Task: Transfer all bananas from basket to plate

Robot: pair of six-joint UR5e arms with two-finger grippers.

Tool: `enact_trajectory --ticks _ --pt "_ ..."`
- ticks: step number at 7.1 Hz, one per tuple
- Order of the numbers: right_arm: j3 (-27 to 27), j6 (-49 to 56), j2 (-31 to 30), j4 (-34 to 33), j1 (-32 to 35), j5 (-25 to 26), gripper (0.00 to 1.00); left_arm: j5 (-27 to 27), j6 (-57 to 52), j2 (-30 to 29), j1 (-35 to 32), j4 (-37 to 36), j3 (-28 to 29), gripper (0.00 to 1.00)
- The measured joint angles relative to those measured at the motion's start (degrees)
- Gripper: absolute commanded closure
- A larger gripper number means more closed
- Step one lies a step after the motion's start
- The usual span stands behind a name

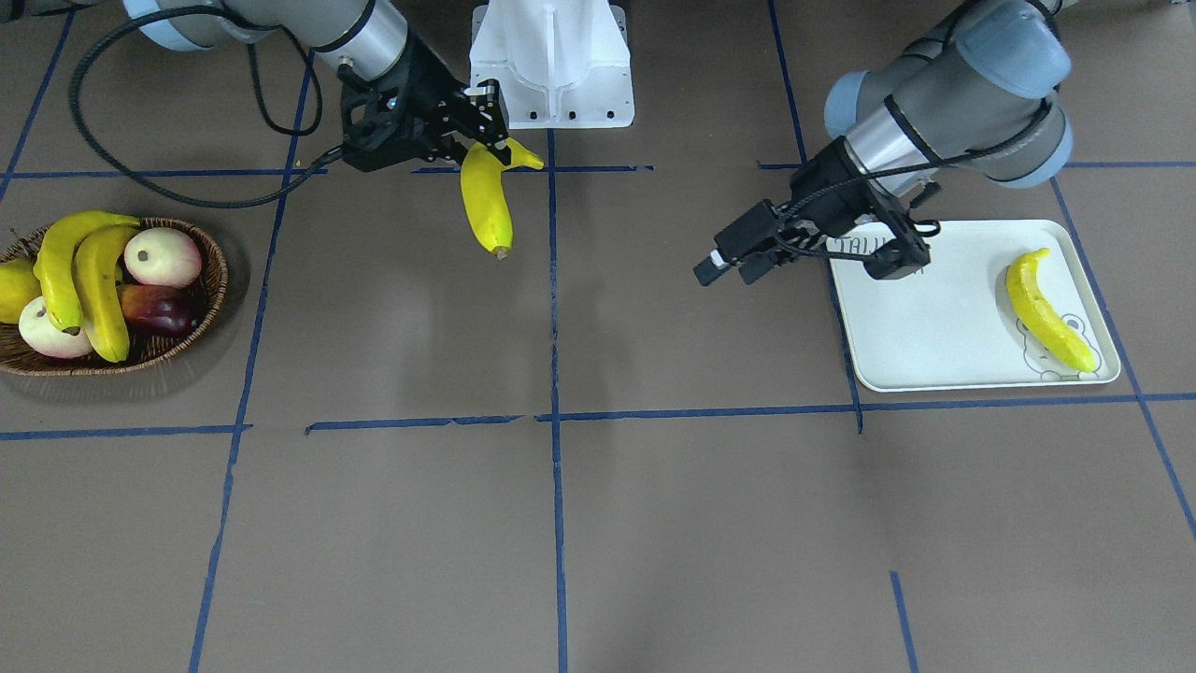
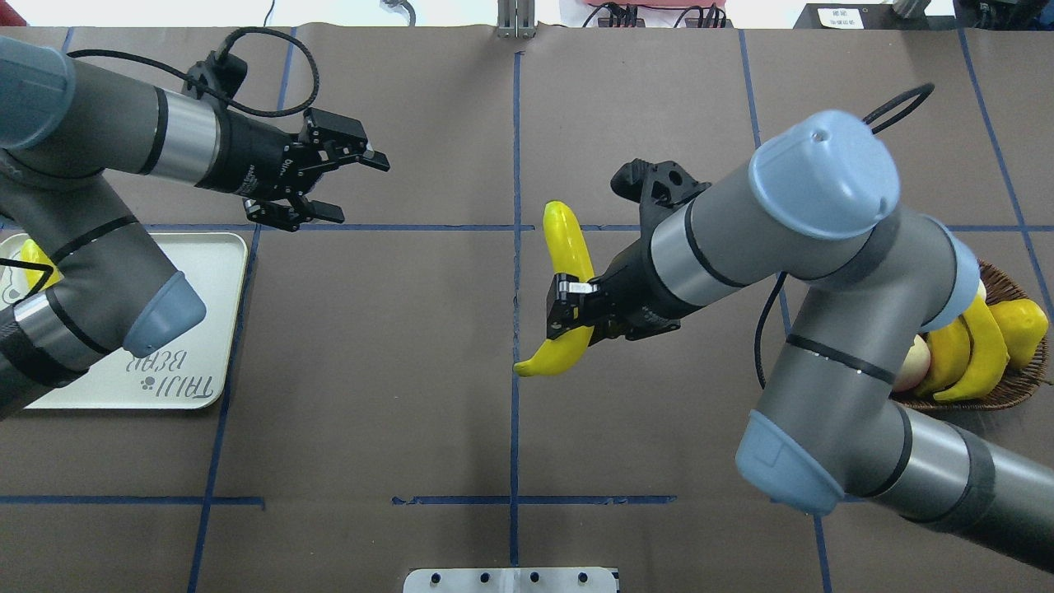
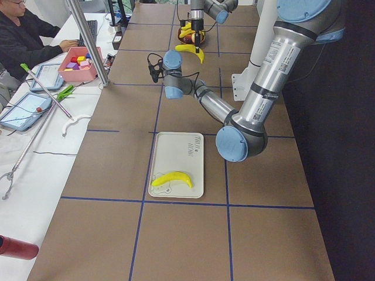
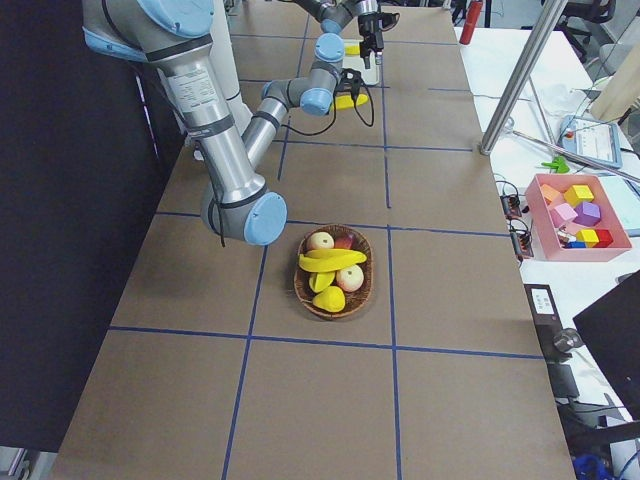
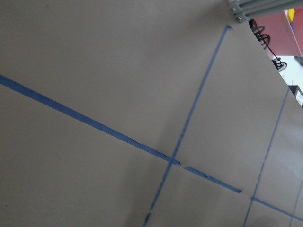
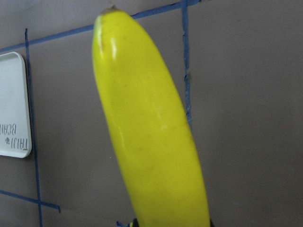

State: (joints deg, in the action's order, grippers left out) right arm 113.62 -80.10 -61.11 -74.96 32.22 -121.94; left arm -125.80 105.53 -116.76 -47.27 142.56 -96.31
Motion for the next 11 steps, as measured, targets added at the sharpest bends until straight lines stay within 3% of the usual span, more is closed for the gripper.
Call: enact_trajectory --ticks 3,7,9,11 --pt "-0.73 -0.21 0.70 2.48 -3.08 2.84 0.99 3.46 3.80 -5.92 6.17 0.23 0.01 0.01" --pt "-1.10 -0.23 1.16 2.64 -3.21 2.94 0.99 7.46 4.80 -8.21 11.72 0.23 0.13 0.03" --pt "-1.12 -0.23 1.23 2.70 -3.21 2.94 0.99 8.09 4.75 -8.66 12.98 0.20 0.43 0.10" --pt "-1.07 -0.23 1.26 2.71 -3.22 2.94 0.98 9.42 4.58 -8.86 14.49 0.23 0.49 0.98"
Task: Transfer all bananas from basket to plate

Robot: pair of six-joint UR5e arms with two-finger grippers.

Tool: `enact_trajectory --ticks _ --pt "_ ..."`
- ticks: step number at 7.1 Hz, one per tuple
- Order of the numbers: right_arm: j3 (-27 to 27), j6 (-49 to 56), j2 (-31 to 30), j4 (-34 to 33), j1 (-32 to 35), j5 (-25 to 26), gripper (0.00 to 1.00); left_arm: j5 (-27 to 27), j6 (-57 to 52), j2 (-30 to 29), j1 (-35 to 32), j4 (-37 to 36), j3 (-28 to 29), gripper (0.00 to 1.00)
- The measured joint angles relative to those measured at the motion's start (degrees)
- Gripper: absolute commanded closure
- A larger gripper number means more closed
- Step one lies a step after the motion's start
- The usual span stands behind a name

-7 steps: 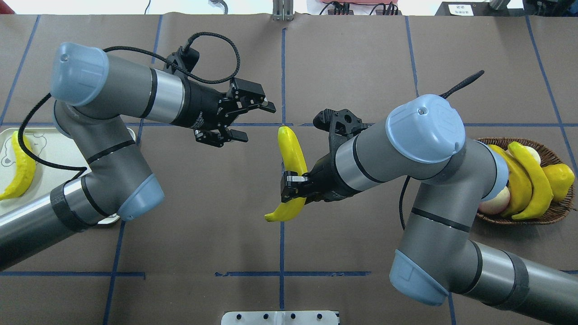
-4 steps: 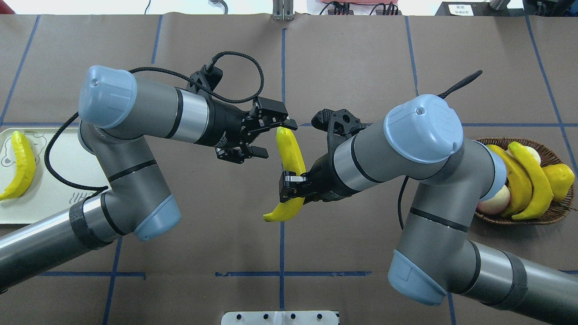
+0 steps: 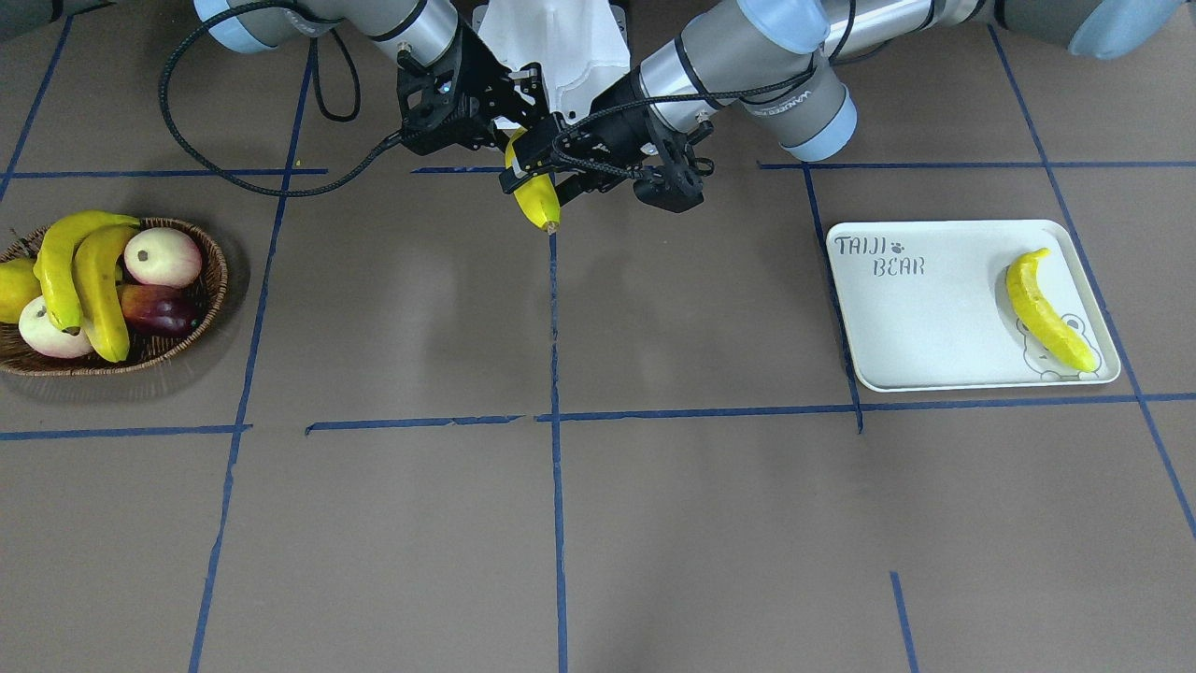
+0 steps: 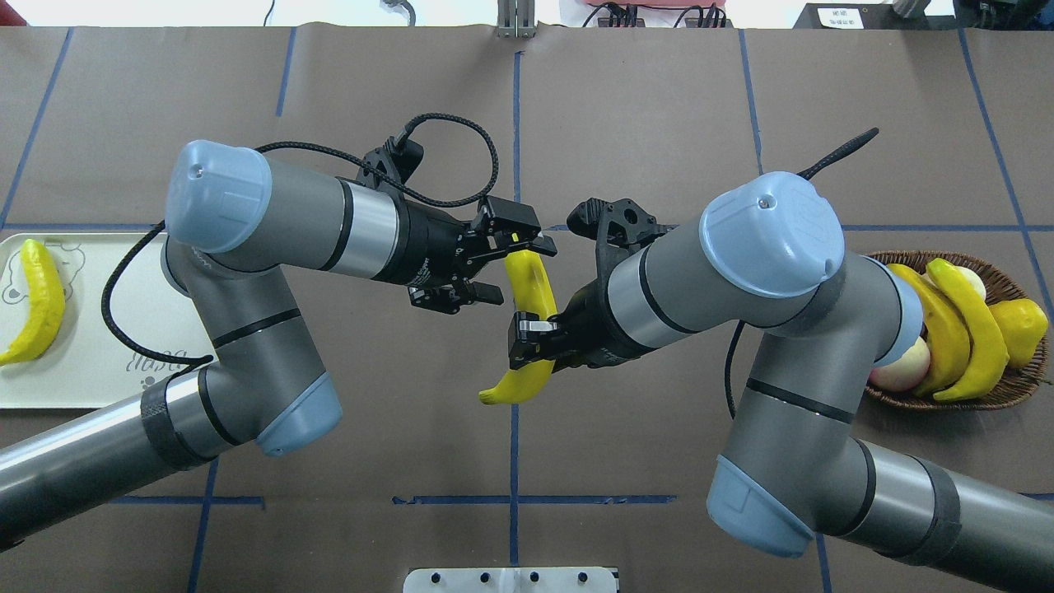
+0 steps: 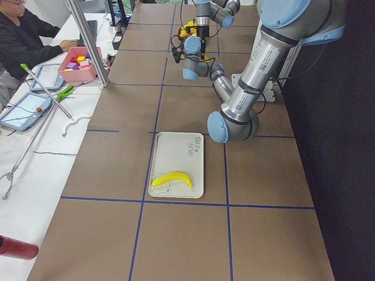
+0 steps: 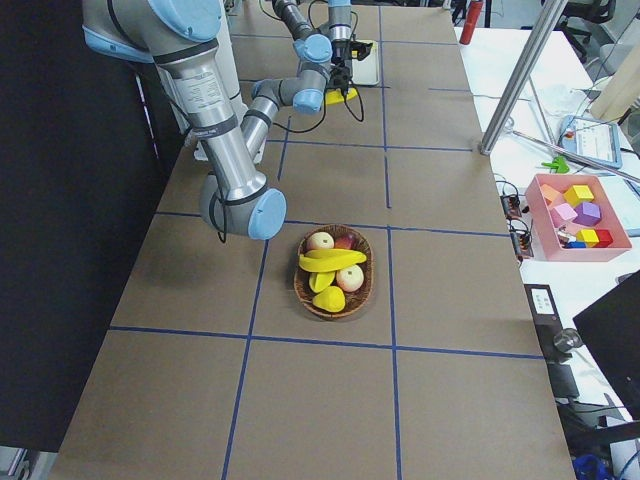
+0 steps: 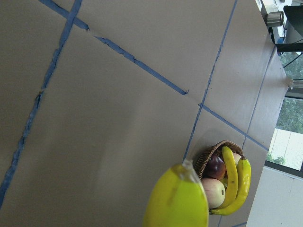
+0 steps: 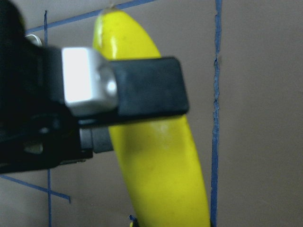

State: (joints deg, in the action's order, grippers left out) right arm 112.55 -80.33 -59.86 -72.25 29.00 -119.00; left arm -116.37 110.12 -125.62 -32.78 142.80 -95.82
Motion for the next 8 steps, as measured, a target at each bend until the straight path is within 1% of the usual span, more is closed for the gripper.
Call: enact_trajectory --ticks 1,2,6,7,8 --pt "0.03 0.00 0.00 0.00 0.00 0.00 0.75 0.22 -0.19 0.10 0.29 0.04 -0.13 1.00" --pt "0.03 0.02 -0.02 -0.02 0.01 -0.01 0.01 0.27 -0.41 0.28 0.37 0.07 -0.25 1.00" --pt "0.90 -0.38 -0.05 0.00 0.43 0.01 0.00 0.00 -0.69 0.81 -0.01 0.04 -1.04 1.00" --pt "1.61 -0.40 -0.13 0.00 0.93 -0.09 0.00 -0.26 -0.97 1.34 -0.79 -0.07 -1.08 1.00" --pt "3.19 -0.38 -0.58 -0.04 1.81 -0.33 0.00 -1.64 -2.63 2.79 -2.62 -0.55 -1.11 1.00"
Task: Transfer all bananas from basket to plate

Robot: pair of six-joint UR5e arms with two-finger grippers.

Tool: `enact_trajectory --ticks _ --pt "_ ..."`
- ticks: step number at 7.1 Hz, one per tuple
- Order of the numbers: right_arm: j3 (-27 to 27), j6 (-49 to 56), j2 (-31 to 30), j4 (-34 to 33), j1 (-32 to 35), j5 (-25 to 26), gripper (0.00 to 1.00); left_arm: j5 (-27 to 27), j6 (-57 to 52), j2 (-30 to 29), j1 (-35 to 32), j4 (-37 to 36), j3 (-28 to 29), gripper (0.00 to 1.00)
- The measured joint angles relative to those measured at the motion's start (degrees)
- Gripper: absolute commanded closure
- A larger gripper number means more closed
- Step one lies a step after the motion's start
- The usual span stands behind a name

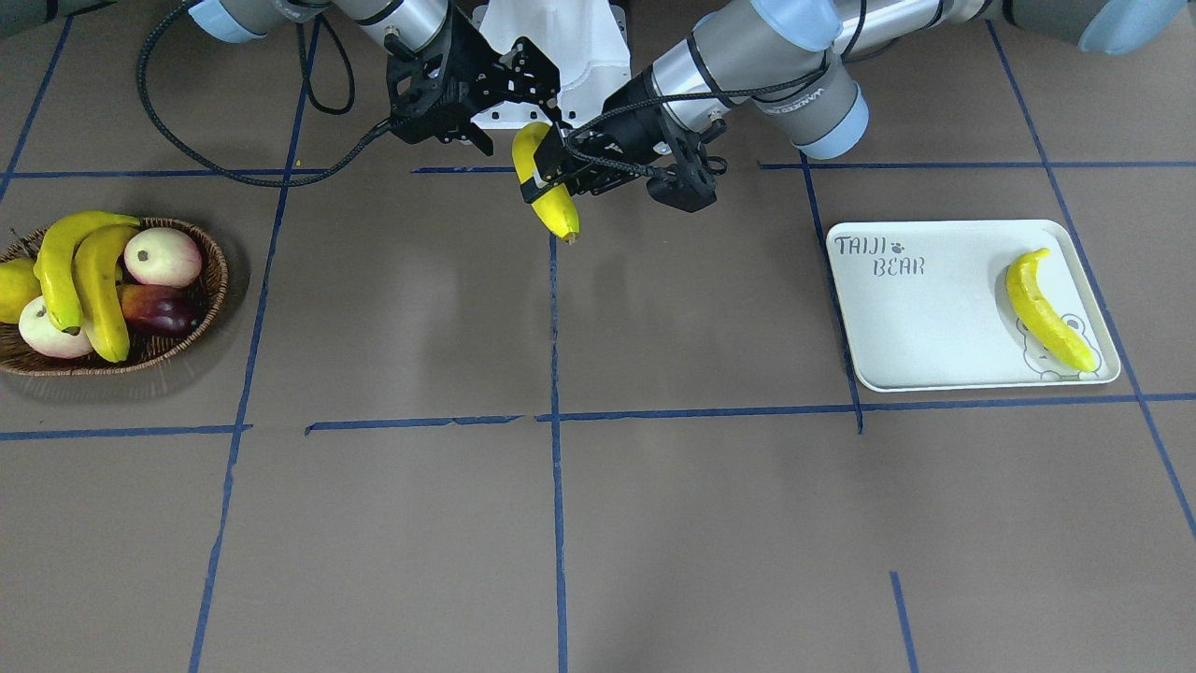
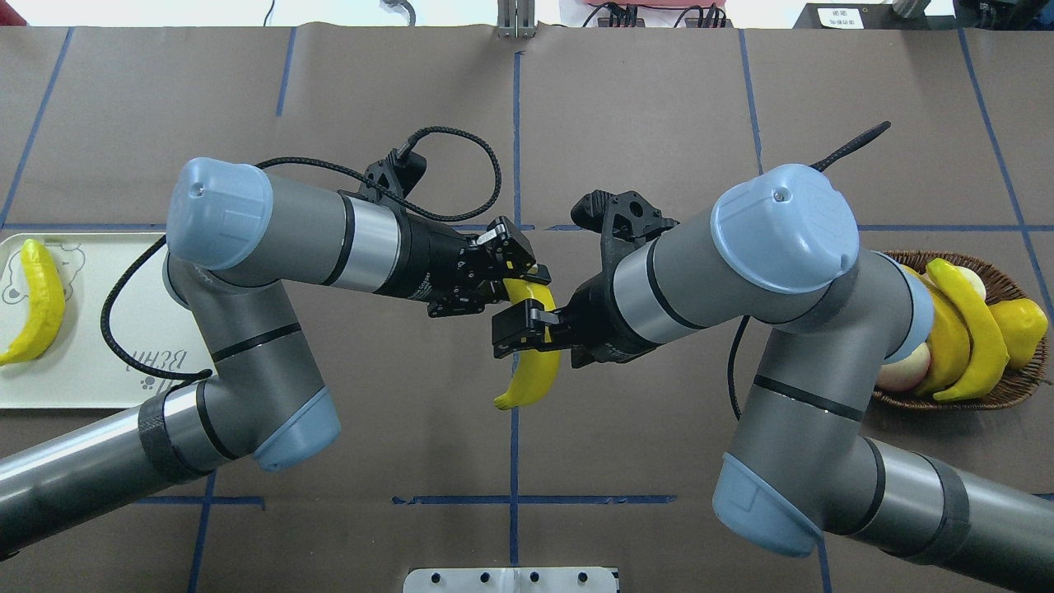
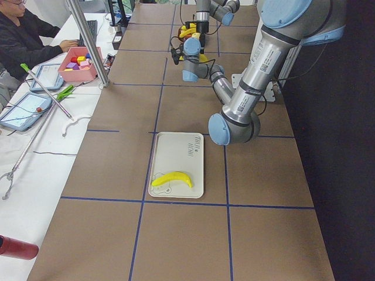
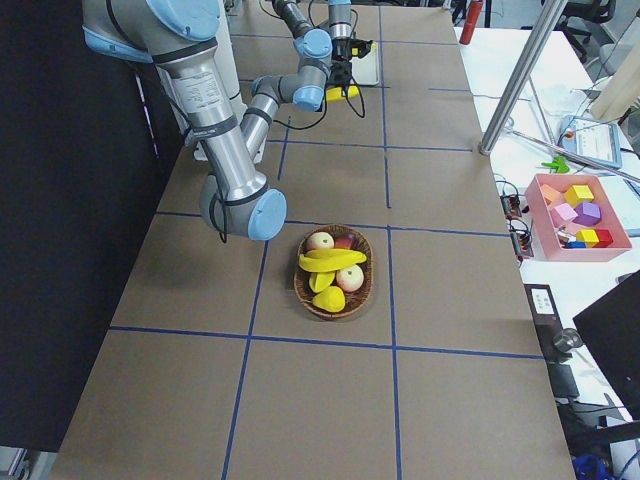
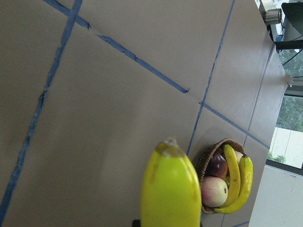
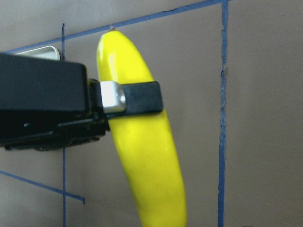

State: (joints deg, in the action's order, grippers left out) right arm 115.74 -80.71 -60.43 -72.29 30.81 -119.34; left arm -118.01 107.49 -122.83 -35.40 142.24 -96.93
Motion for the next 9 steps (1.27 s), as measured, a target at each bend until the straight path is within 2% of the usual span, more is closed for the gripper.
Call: enact_trajectory --ticks 3,5,7,9 --pt "6.30 0.16 -5.42 -0.92 4.38 0.01 0.00 -12.55 -10.31 9.65 -13.67 -4.43 0.37 1.00" --pt "6.71 2.31 -9.34 -2.13 9.40 0.22 0.00 -16.87 -26.00 21.16 -21.20 -5.76 0.60 1.00" --pt "6.26 12.82 -11.29 -8.90 13.70 0.32 0.00 -14.23 -38.82 29.54 -23.81 -10.02 0.67 1.00" --pt "6.07 23.90 -13.31 -15.27 16.92 0.33 0.00 -6.83 -47.74 32.68 -23.83 -17.58 0.46 1.00"
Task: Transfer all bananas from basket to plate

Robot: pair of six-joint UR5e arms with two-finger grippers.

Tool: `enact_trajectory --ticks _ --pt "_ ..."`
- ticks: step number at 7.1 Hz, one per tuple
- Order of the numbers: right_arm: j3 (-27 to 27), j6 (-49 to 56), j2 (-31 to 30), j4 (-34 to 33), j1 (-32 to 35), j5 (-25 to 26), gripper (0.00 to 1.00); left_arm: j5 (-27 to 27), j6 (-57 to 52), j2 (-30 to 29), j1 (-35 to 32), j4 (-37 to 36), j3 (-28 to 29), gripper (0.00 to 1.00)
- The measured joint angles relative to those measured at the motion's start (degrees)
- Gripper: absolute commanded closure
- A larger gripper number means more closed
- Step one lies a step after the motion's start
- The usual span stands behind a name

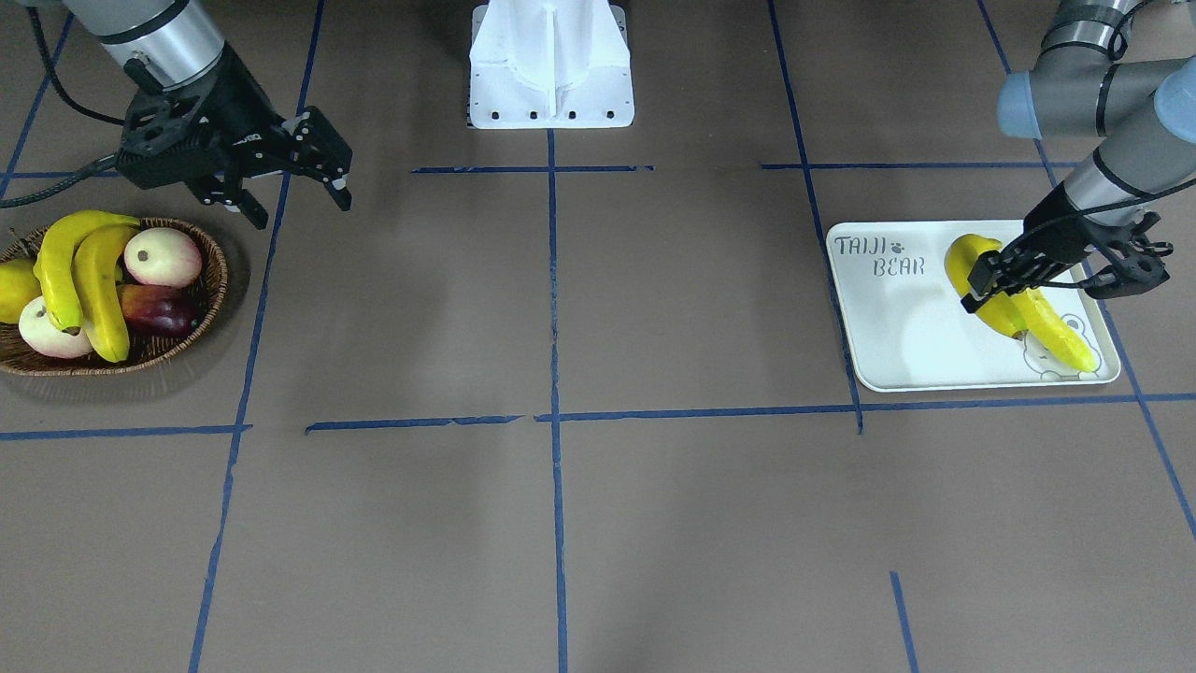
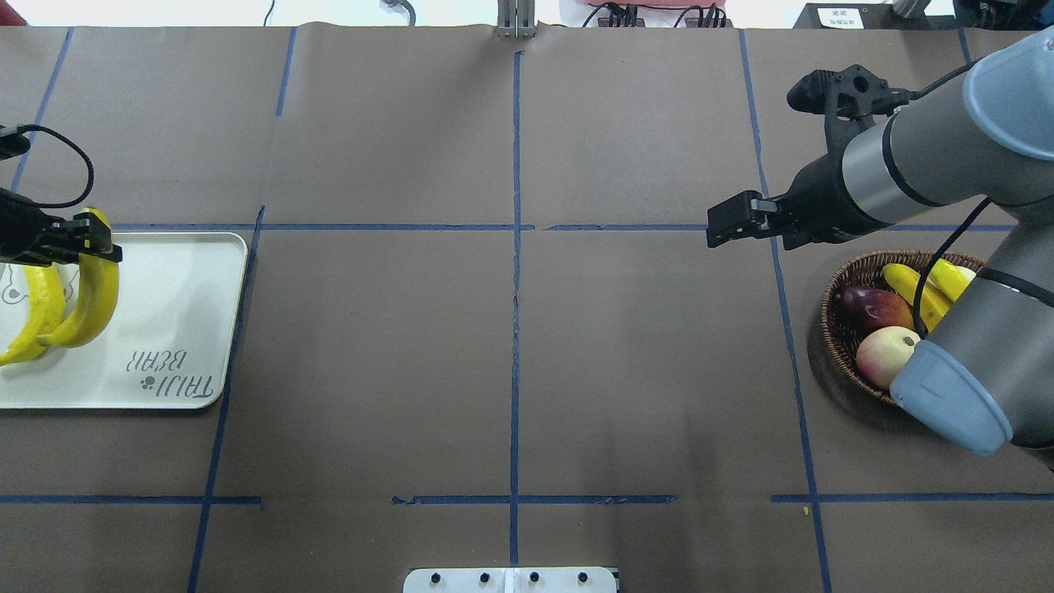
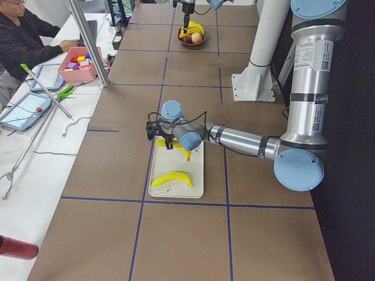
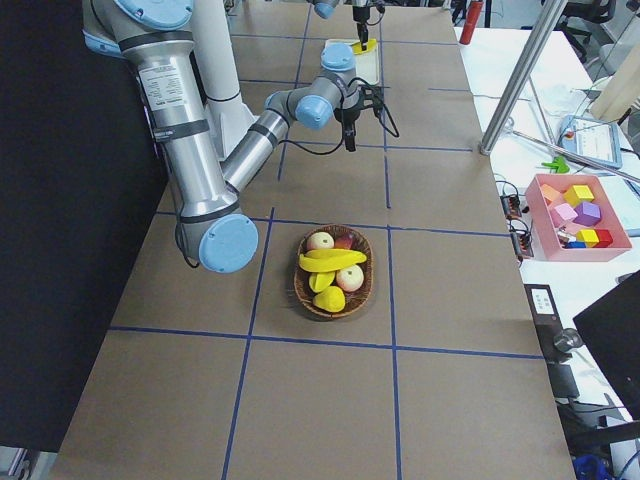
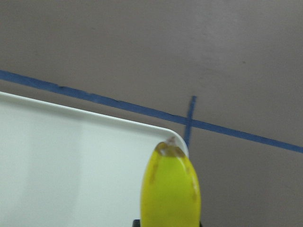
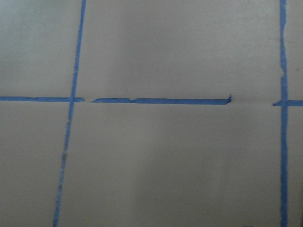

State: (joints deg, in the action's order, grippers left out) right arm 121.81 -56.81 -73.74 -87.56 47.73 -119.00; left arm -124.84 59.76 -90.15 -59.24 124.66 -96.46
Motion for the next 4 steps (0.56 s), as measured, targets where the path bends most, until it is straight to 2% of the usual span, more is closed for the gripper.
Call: enact_trajectory --ticks 1,2,4 --pt "-0.12 4.19 -1.77 -0.92 1.43 -0.02 0.00 3.07 -2.29 0.84 0.34 -2.61 0.09 0.57" --pt "-0.29 7.43 -3.20 -1.26 2.72 -0.06 0.00 4.58 -3.22 1.30 0.83 -3.85 0.26 0.01" --pt "-0.83 11.04 -4.69 -1.45 4.64 -0.29 0.00 5.68 -3.57 1.59 2.82 -4.36 0.56 0.01"
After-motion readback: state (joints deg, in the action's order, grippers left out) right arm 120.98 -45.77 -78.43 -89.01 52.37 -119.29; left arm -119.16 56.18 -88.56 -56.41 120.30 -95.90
